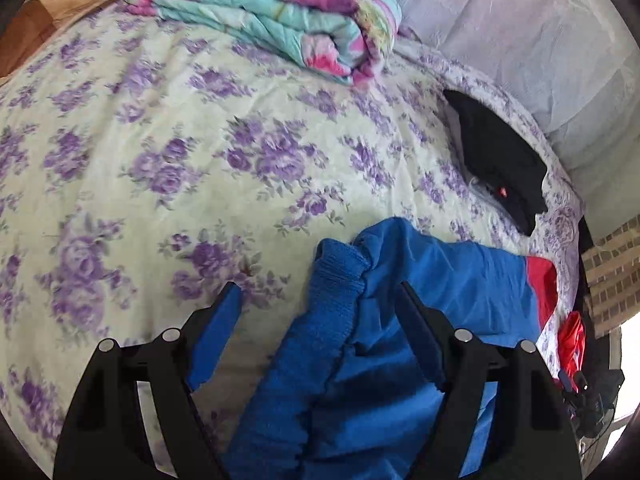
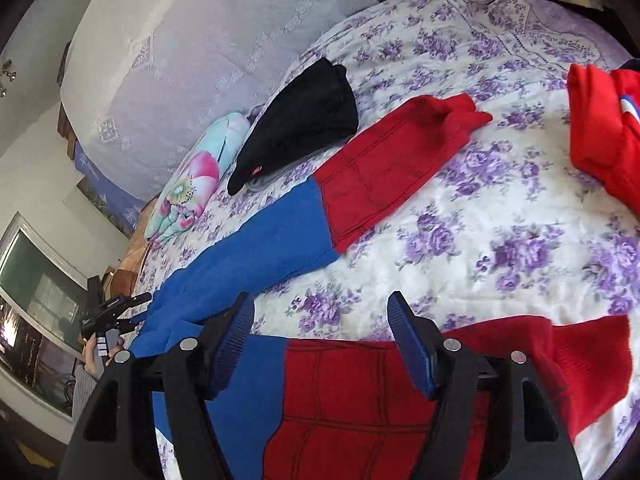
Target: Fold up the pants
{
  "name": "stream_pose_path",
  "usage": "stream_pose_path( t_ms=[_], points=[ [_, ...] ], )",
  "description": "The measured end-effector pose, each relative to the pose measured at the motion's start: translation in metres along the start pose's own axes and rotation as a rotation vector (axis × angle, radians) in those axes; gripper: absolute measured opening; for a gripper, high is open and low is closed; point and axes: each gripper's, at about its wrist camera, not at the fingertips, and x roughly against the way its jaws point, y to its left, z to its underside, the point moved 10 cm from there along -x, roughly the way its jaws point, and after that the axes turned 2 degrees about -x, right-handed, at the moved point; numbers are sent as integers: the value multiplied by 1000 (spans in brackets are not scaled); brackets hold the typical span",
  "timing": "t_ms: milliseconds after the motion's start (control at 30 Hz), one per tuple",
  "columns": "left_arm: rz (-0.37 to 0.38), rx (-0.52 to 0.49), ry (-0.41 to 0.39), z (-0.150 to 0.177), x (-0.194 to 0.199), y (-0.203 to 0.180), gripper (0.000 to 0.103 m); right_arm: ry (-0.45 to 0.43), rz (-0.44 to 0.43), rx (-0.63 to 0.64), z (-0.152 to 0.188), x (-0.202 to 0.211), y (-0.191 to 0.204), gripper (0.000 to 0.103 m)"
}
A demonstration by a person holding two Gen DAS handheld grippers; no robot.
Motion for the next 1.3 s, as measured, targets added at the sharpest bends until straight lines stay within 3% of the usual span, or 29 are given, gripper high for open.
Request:
stream_pose_path(
  t_ms=[67, 100, 133, 167, 200, 300, 400, 467, 500, 533, 567, 667, 700, 733, 933, 1133, 1300],
  points=[
    [-4, 15, 4, -3, -9, 3, 68, 22, 4, 6, 4, -9, 2, 70],
    [-6, 6, 0, -6, -10, 2, 51, 31, 8, 13, 5, -14, 4, 70],
    [23, -5, 0, -8, -9, -1, 25, 35, 13, 19, 6, -16, 6, 70],
    [35, 3, -13, -10, -5, -2, 22, 37, 15, 22, 6, -19, 6, 70],
    [48, 13, -42, -12, 2, -1, 7, 40, 12, 22, 5, -21, 7, 70],
    [98, 52, -152, -28, 34, 2, 7, 48, 3, 43, -1, -30, 14, 70],
    [147, 103, -195, -42, 42, 12, 7, 63, 2, 99, -8, -43, 32, 70],
    [126, 118, -183, -41, 27, 19, 10, 75, 1, 152, -16, -57, 47, 70],
    [104, 122, -164, -38, 17, 23, 19, 79, 2, 184, -21, -64, 55, 70],
    [79, 135, -143, -34, 5, 29, 45, 85, 3, 216, -26, -72, 63, 70],
    [78, 154, -138, -30, -2, 34, 56, 91, 6, 250, -32, -81, 70, 70],
    [134, 162, -152, -32, 1, 34, 63, 112, 9, 339, -53, -111, 90, 70],
    [136, 158, -163, -33, 3, 34, 73, 120, 8, 368, -59, -122, 97, 70],
    [129, 160, -171, -33, 4, 37, 76, 126, 9, 393, -64, -131, 102, 70],
    [147, 161, -172, -32, 2, 37, 79, 199, 25, 513, -73, -186, 118, 70],
    [169, 161, -167, -33, 0, 34, 86, 231, 46, 542, -71, -205, 122, 74],
    [146, 132, -162, -32, -1, 31, 86, 301, 94, 704, -67, -235, 134, 74]
  ],
)
